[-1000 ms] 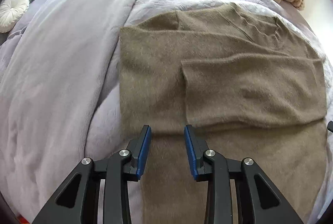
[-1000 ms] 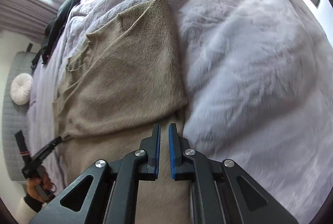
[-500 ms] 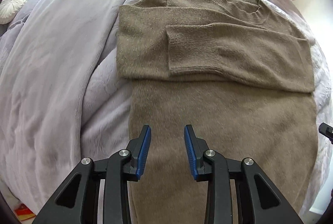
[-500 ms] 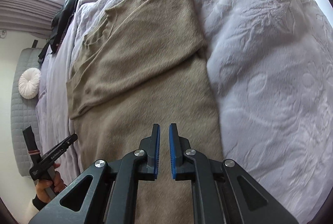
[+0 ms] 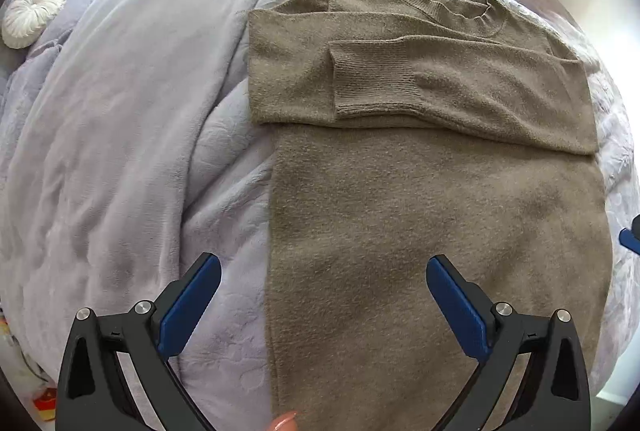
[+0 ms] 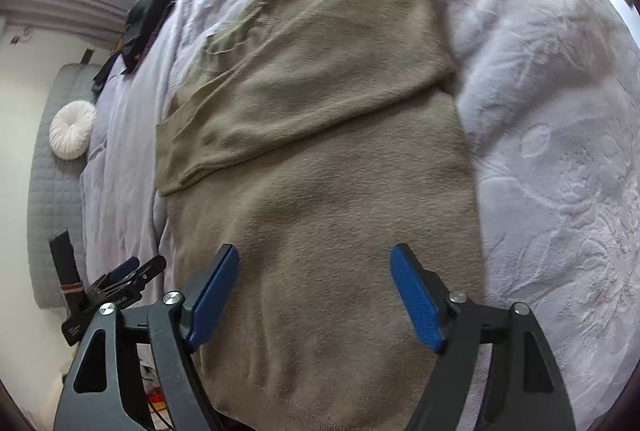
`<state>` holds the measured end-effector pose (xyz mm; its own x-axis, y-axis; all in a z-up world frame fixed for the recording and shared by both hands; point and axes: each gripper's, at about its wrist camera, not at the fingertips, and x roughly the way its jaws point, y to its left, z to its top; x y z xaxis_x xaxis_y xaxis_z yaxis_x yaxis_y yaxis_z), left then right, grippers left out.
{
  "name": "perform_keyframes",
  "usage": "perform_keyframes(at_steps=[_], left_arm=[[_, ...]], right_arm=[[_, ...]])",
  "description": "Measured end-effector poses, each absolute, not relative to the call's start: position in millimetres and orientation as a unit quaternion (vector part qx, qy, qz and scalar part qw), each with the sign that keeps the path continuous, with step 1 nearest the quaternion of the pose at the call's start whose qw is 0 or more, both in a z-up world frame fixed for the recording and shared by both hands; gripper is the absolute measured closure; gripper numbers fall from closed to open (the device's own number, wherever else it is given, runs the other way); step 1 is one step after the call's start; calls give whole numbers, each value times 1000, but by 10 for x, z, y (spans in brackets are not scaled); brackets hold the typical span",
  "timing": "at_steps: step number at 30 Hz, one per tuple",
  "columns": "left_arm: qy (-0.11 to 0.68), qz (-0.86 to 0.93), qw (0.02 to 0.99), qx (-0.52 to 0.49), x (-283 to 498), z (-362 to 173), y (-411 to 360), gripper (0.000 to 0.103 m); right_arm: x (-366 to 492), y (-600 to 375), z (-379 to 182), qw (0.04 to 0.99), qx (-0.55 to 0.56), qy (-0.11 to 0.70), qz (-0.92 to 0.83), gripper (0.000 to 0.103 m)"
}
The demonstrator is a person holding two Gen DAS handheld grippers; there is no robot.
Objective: Fold small clothes
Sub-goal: 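Move both open grippers to the sweater hem, then grasp the hem with both grippers and lift it toward the collar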
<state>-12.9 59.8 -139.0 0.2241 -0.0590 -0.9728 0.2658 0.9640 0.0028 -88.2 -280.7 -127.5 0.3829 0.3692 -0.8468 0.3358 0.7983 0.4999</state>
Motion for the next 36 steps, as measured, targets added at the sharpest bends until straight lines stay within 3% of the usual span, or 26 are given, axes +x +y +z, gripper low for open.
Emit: perform_keyframes(at_steps=[4,23,36], left_arm=[[616,-105,775,89,-144,-1411,618,0],[695,-143,702,58,-567,-1770,1073,0],[765,-227,603,-7,-985,-2213,1221,0]], right_arm=[[-908,-2701,-1253,772,317,550,34,0],[-1425,-2819,-1548,712,355,605,33,0],[-2122,-2964,-2030,636,456,619,64,0]])
